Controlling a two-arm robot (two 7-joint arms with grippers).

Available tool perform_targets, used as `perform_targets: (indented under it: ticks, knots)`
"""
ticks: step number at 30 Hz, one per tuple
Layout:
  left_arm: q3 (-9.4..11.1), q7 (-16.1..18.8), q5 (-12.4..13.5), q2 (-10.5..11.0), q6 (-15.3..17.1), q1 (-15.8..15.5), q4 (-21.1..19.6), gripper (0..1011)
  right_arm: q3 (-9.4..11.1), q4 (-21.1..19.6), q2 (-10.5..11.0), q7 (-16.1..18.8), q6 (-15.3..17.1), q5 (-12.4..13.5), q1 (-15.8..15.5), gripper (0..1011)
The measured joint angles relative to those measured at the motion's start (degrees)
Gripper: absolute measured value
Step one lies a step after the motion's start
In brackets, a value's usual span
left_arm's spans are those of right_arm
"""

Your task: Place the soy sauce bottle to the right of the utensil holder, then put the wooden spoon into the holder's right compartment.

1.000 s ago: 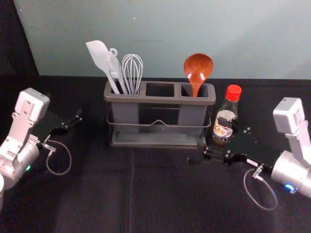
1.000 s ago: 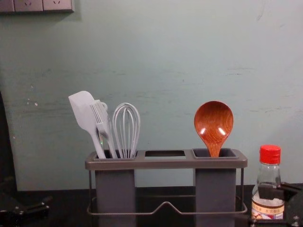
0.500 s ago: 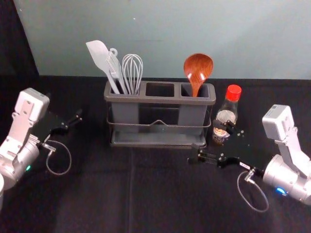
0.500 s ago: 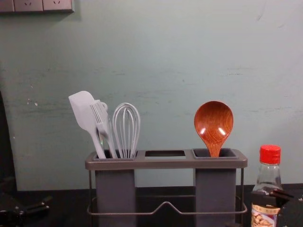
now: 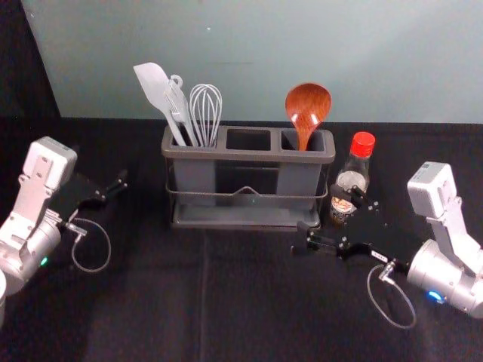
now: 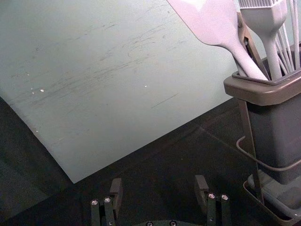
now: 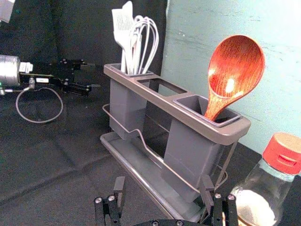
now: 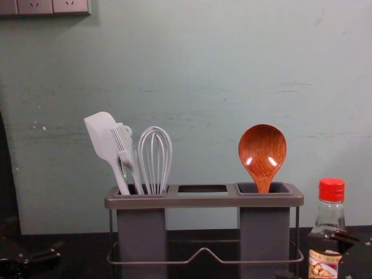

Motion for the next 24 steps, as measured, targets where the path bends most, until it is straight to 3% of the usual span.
perform_targets:
  ticks: [24]
  knots:
    - [0.00,0.00,0.00,0.00,0.00,0.00,0.00,1005,-0.03,-0.11,0.06,0.00,0.01,-0.08,-0.07,1002]
